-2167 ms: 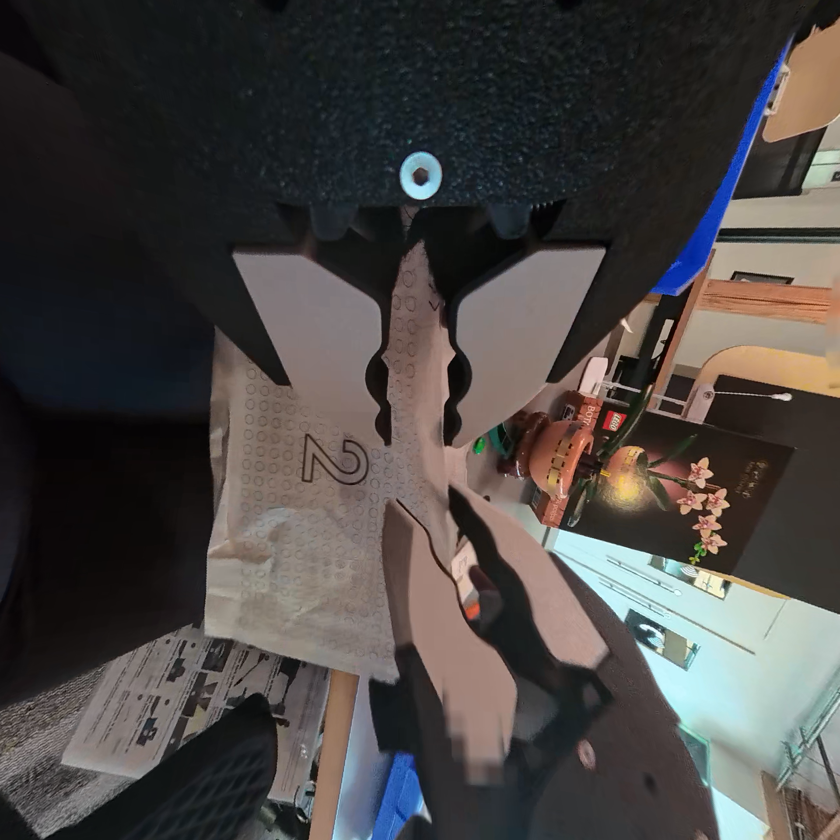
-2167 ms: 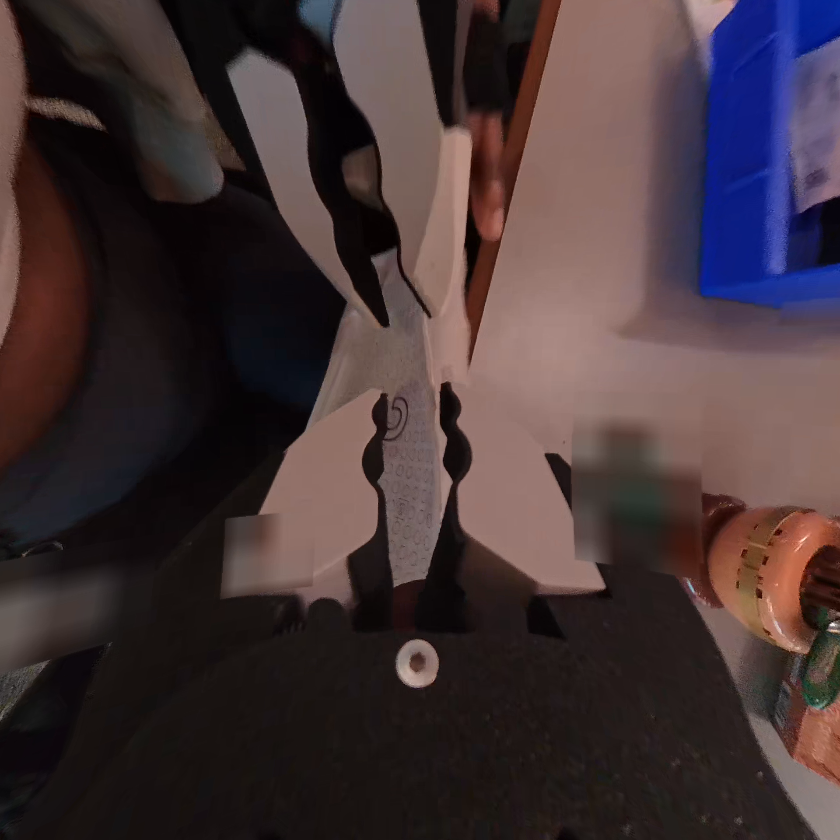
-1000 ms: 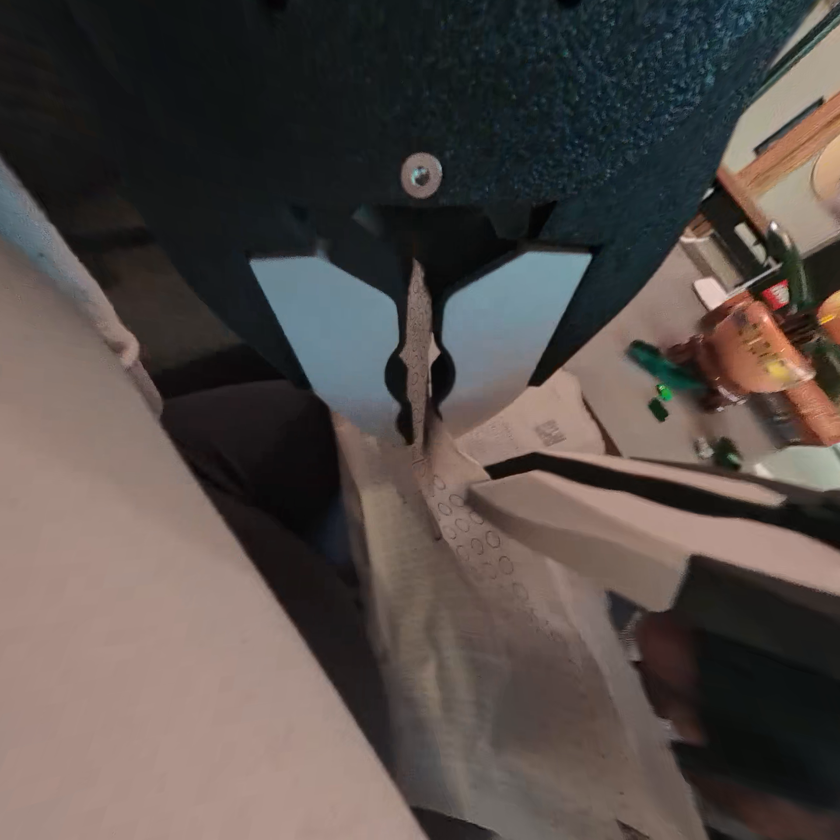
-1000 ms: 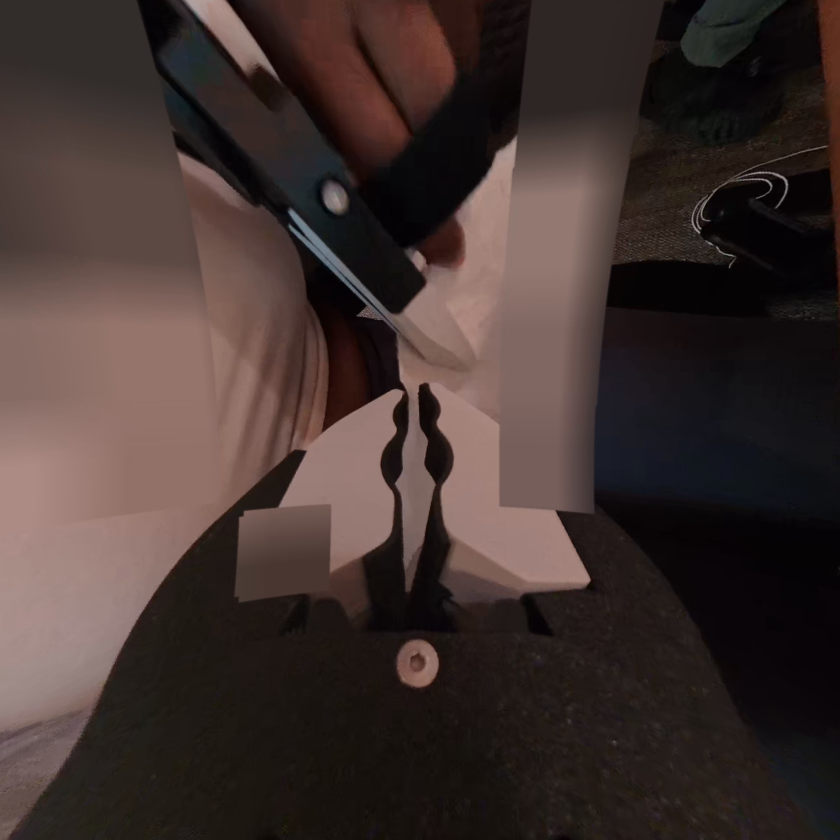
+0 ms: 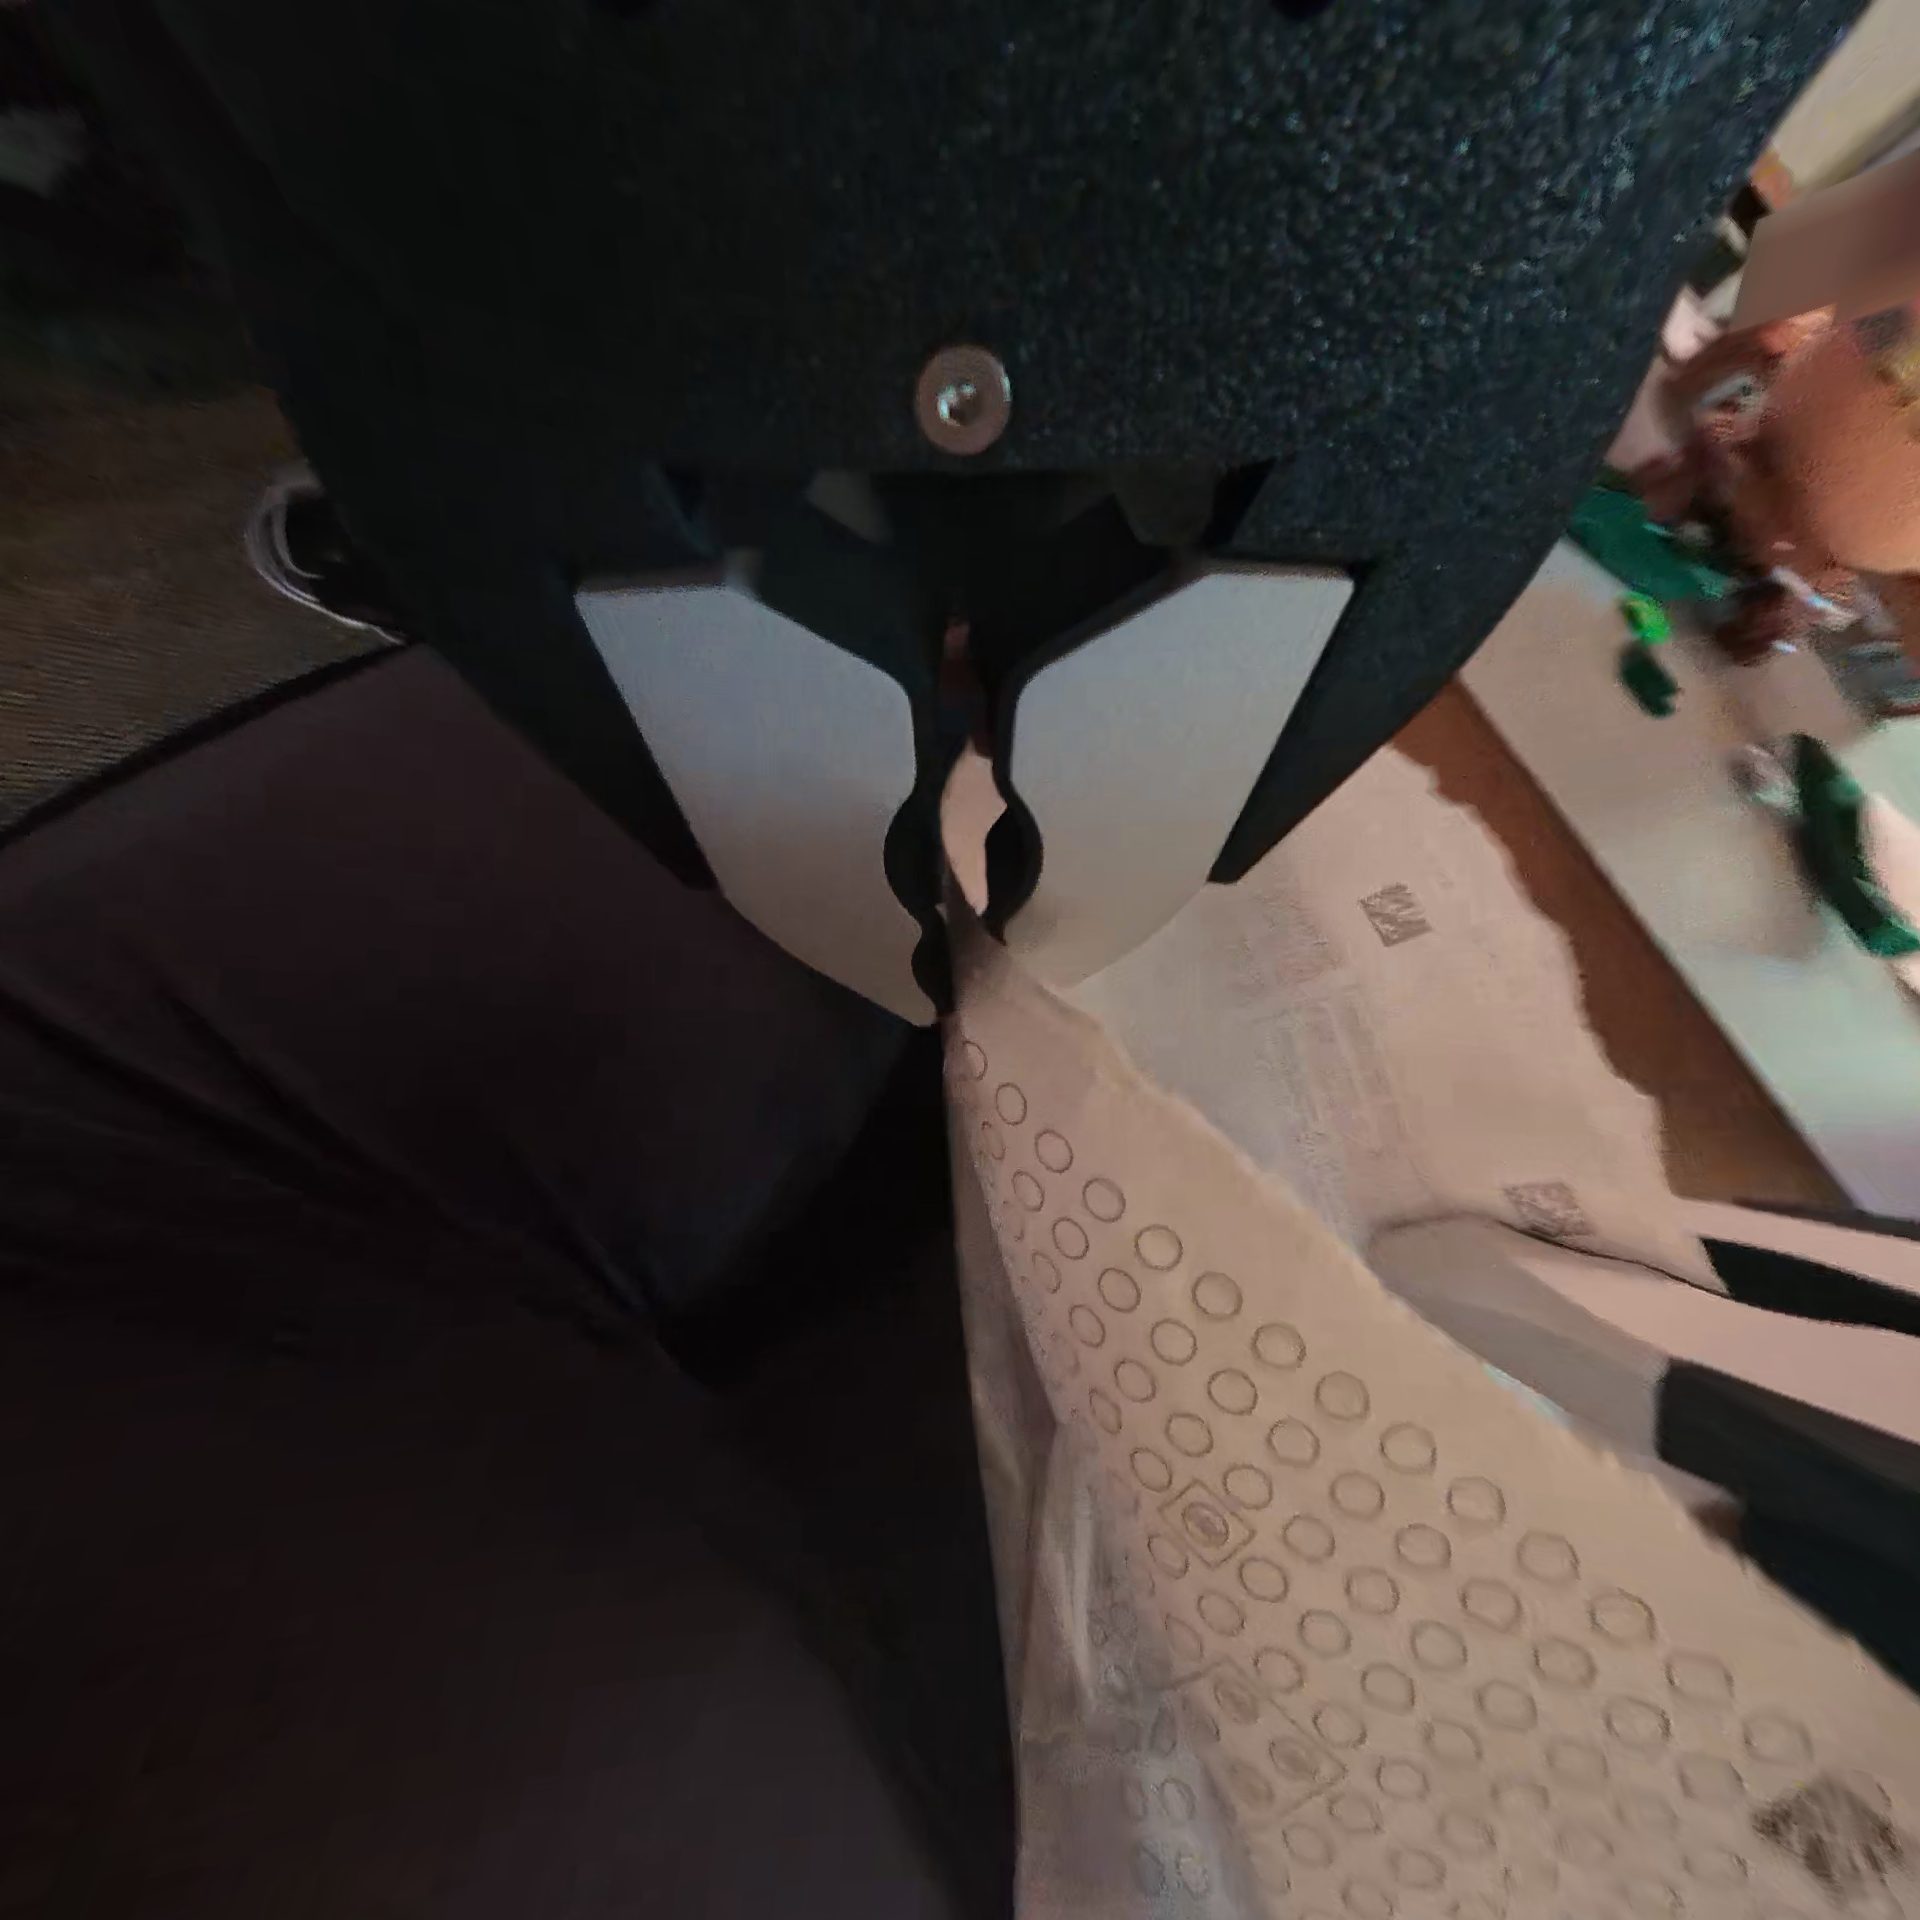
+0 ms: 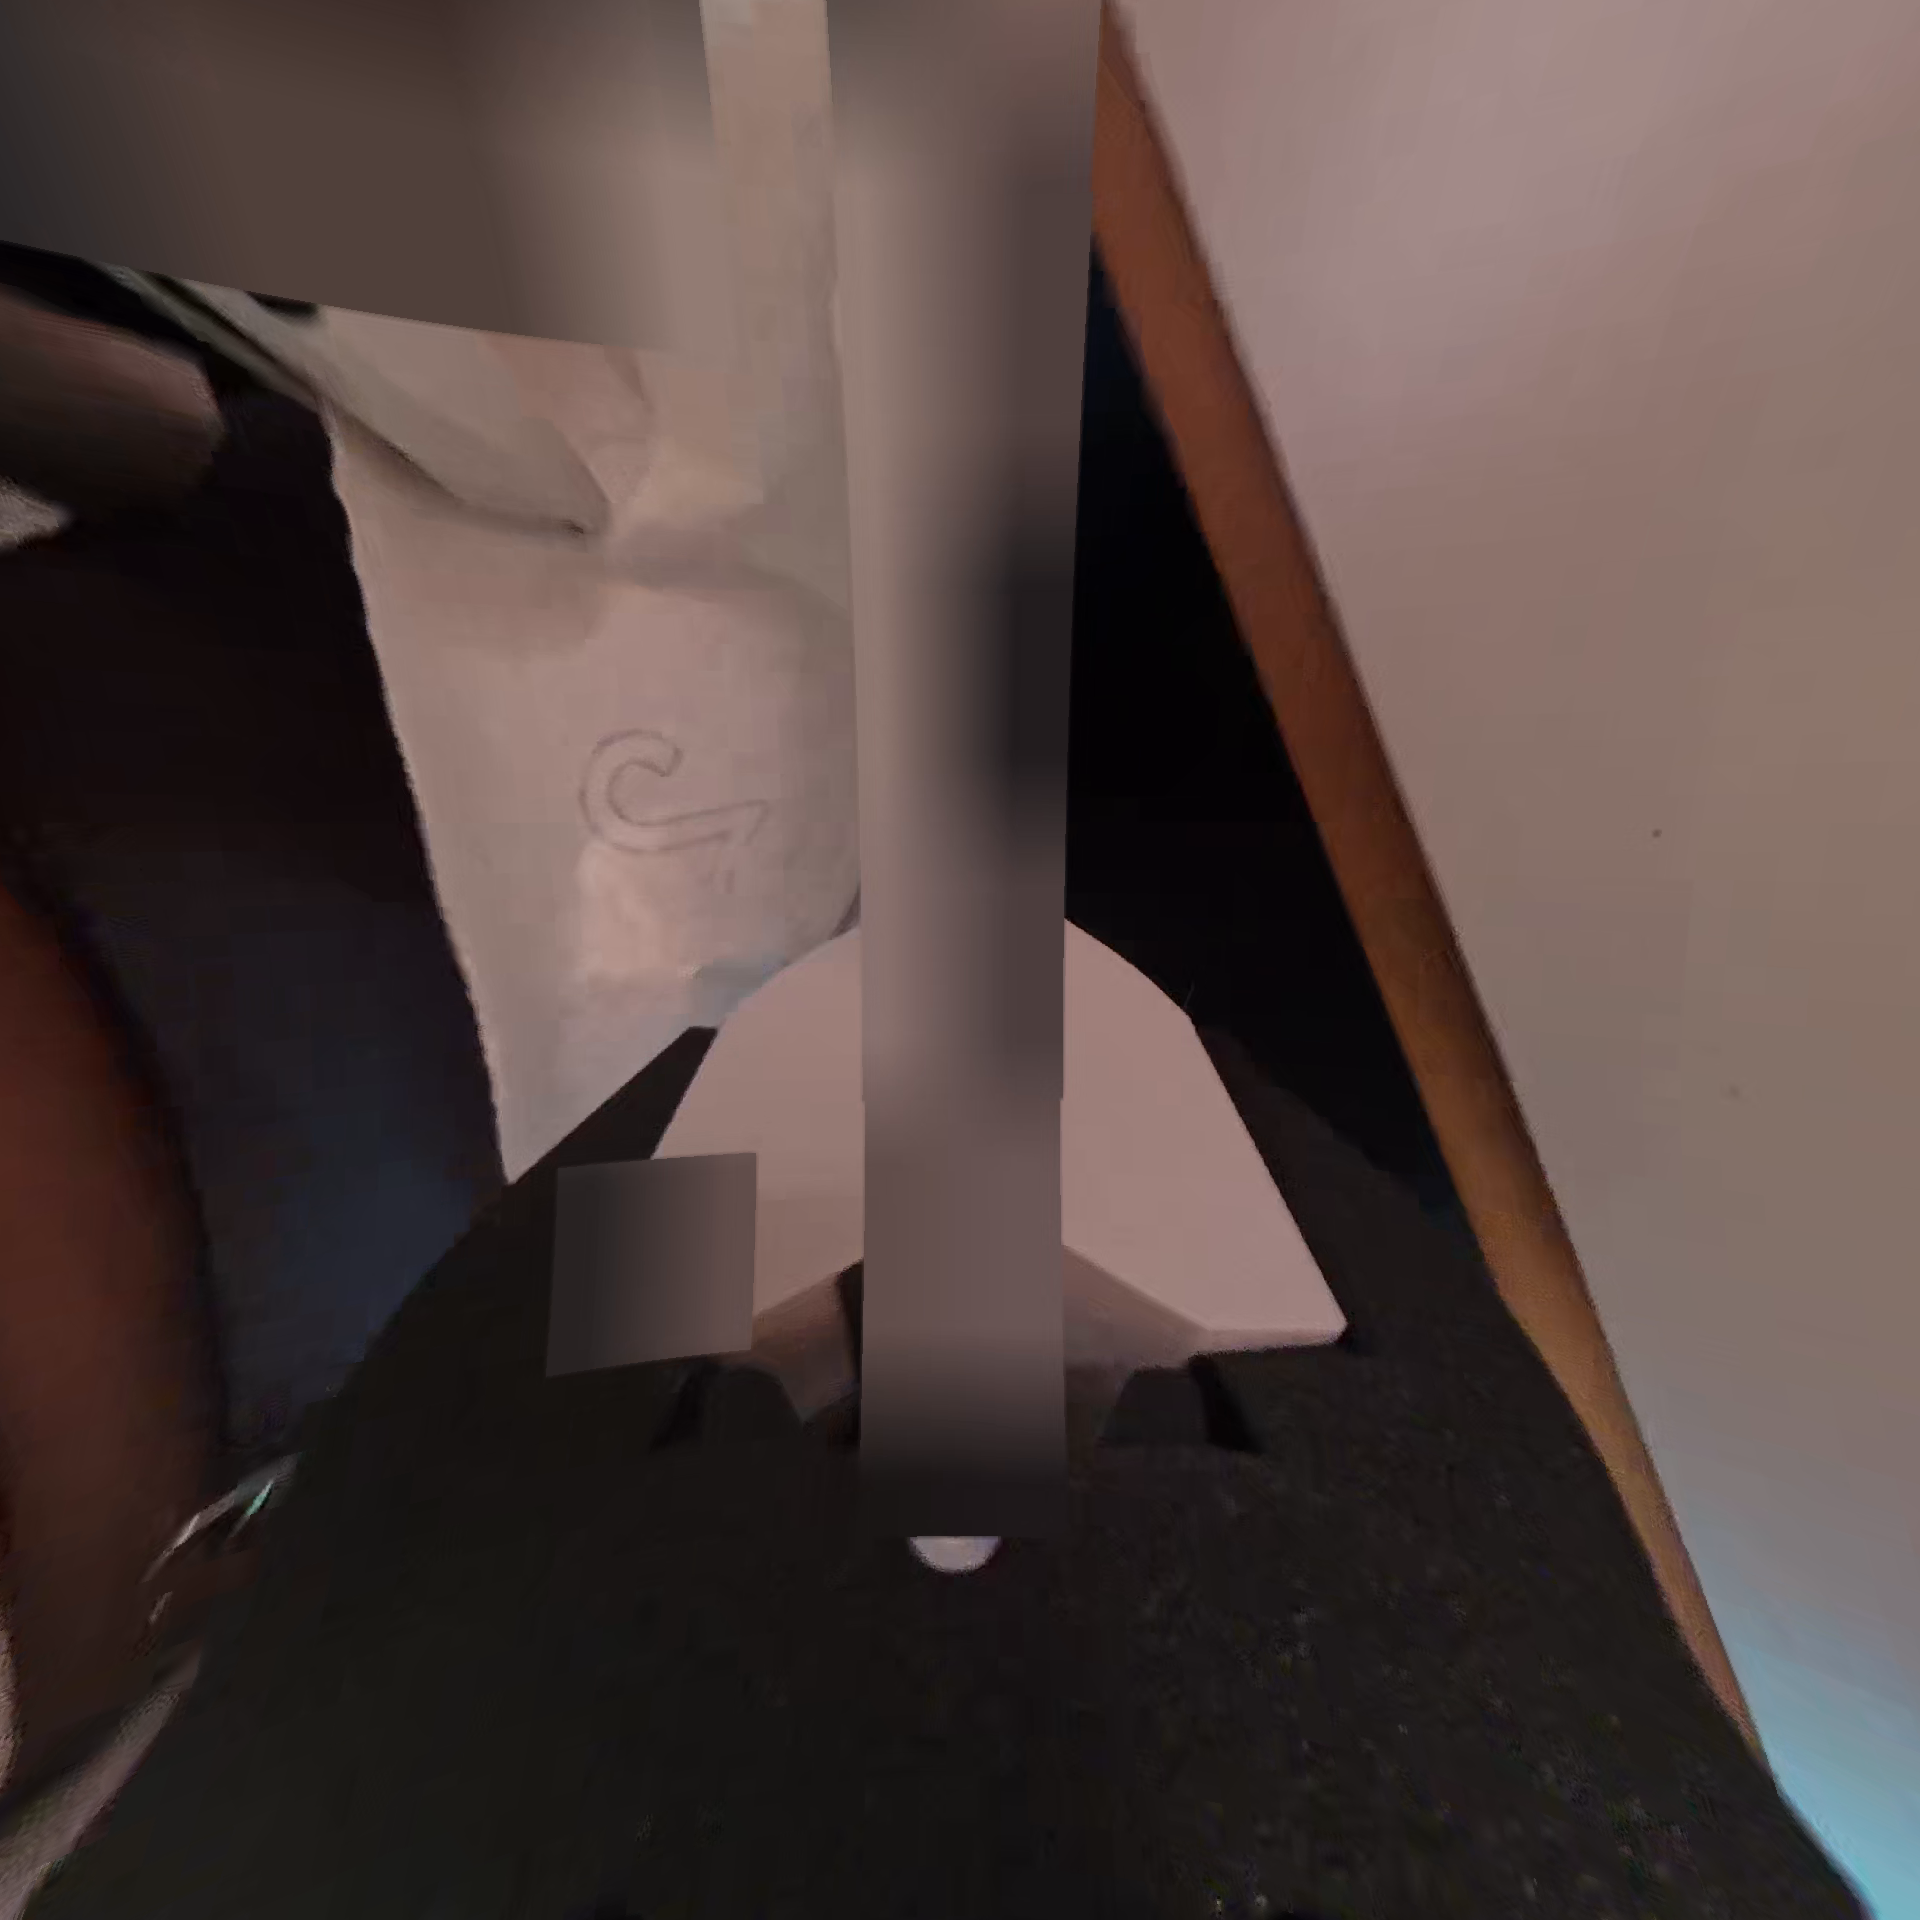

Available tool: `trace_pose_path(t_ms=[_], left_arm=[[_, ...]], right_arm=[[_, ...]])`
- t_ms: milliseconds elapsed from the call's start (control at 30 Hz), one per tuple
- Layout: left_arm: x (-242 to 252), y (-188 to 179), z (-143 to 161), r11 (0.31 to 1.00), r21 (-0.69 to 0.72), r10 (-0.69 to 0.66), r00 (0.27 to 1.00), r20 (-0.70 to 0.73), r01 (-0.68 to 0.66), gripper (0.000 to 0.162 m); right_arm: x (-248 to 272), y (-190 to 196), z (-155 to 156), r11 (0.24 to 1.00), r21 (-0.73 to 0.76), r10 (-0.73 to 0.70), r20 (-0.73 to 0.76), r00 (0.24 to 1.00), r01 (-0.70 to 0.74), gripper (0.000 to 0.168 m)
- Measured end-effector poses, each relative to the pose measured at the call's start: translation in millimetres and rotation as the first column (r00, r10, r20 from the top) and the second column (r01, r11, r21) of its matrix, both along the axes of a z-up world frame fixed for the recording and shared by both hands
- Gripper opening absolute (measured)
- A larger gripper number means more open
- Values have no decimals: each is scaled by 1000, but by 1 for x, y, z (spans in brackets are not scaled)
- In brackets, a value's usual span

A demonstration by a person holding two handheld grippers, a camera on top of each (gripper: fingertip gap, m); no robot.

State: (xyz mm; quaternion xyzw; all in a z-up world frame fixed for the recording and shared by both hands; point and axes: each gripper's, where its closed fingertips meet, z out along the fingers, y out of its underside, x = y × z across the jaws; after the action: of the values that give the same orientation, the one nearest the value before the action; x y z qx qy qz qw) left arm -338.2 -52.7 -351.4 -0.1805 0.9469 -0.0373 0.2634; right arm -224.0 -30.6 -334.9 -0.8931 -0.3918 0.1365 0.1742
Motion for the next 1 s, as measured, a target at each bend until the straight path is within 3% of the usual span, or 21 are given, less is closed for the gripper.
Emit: trace_pose_path(t_ms=[100, 167, 267, 367, 467, 533, 633, 733, 767, 900, 1000], left_arm=[[-5, 31, -16, 987, 96, 129, 992, -11, -127, 9], [-8, 41, -8, 969, 131, 210, 977, 25, -212, 10], [3, 22, 22, 946, -83, 322, 936, 144, -313, 10], [9, -19, 41, 874, -395, 353, 929, 114, -284, 10], [16, -39, 39, 839, -471, 338, 939, 62, -271, 10], [16, -39, 24, 866, -408, 327, 945, 23, -290, 9], [-7, -10, -10, 947, -95, 299, 951, -79, -305, 5], [-19, 35, -34, 942, 195, 296, 950, -103, -272, 5], [-20, 45, -40, 936, 248, 283, 953, -109, -250, 6], [-21, 22, -53, 975, 72, 219, 964, -152, -210, 4], [-18, 0, -40, 977, -66, 196, 973, -125, -205, 4]], right_arm=[[-8, 20, 4, 994, 62, -86, -111, 990, 93, 0], [-3, 32, 10, 979, 150, -126, -103, 987, 140, 0], [-12, 39, 14, 955, 208, -172, -199, 965, 213, 0], [-23, 42, 10, 933, 189, -234, -327, 916, 306, 0], [-31, 43, 16, 906, 54, -334, -516, 789, 419, 0], [-26, 44, 14, 878, -6, -397, -569, 720, 479, 0], [-6, 43, 7, 802, -77, -508, -609, 609, 592, 0], [2, 49, -5, 689, -201, -613, -674, 412, 696, 0], [1, 52, -10, 673, -220, -626, -677, 386, 706, 0], [-14, 43, -19, 754, -150, -572, -628, 528, 639, 0], [-12, 26, -25, 809, -71, -520, -550, 654, 583, 0]])
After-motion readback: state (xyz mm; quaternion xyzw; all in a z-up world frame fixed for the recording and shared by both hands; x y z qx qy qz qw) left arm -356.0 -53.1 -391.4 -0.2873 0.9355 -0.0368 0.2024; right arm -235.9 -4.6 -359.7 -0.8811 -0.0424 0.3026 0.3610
